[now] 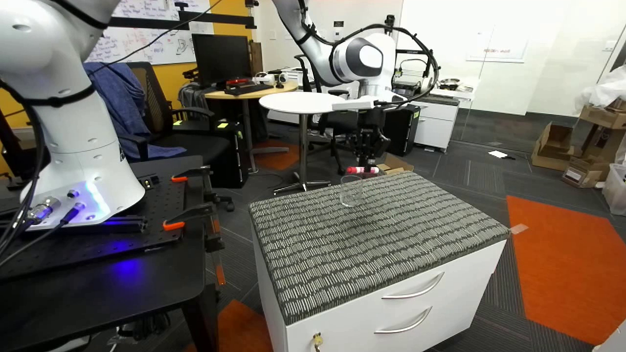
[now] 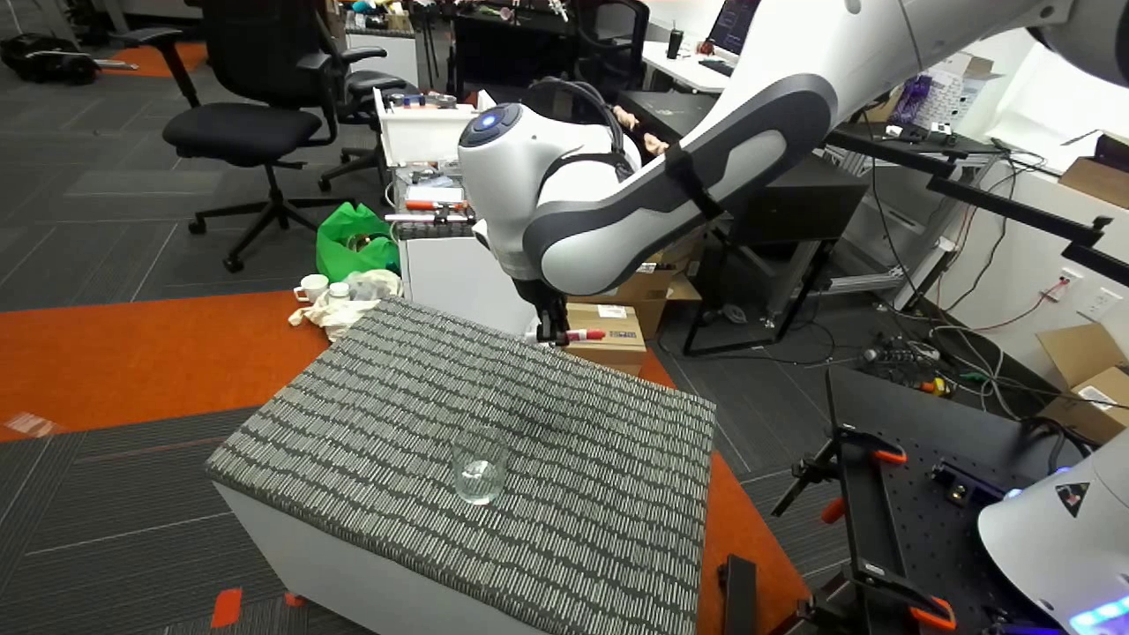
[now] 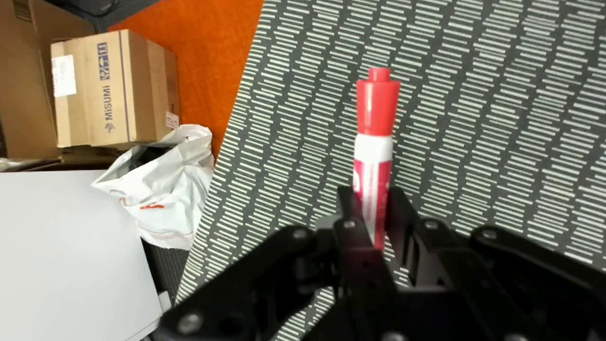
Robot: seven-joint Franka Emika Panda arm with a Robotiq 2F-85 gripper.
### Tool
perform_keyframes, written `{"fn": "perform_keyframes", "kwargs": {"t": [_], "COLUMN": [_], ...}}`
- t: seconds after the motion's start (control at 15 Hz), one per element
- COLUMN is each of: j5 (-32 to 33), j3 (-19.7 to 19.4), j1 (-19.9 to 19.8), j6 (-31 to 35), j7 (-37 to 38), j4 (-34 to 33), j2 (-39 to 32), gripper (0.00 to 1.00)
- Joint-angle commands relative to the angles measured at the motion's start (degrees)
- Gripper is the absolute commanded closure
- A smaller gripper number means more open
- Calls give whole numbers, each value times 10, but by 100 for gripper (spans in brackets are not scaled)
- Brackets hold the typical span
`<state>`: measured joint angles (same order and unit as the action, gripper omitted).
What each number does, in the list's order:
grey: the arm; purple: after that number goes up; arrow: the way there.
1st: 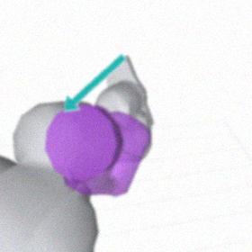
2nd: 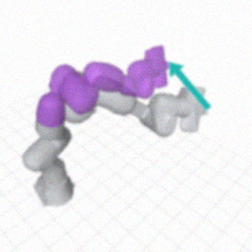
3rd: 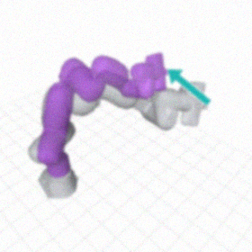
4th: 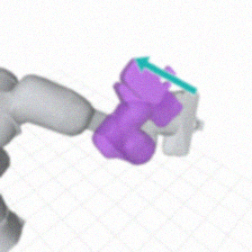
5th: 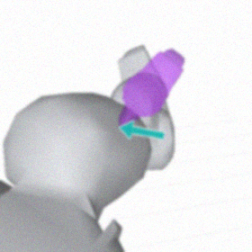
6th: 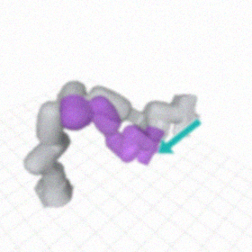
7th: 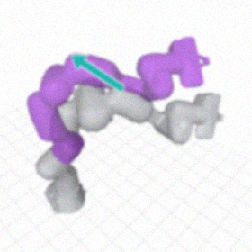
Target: Put the red marker inside the glass
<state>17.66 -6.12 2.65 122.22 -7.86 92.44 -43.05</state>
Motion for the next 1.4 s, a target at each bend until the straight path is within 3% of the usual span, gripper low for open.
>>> {"fn": "perform_keyframes", "kwargs": {"t": [0.0,0.4,0.87,1.33], "j5": [46,118,189,253], "j3": [1,12,22,48], "j1": [27,64,104,125], "j6": [-61,-139,-276,-340], "j7": [5,-12,-58,-127], "j4": [-10,-75,-162,-246], "j2": [8,-38,-100,-170], "gripper": [95,95,95,95]}}
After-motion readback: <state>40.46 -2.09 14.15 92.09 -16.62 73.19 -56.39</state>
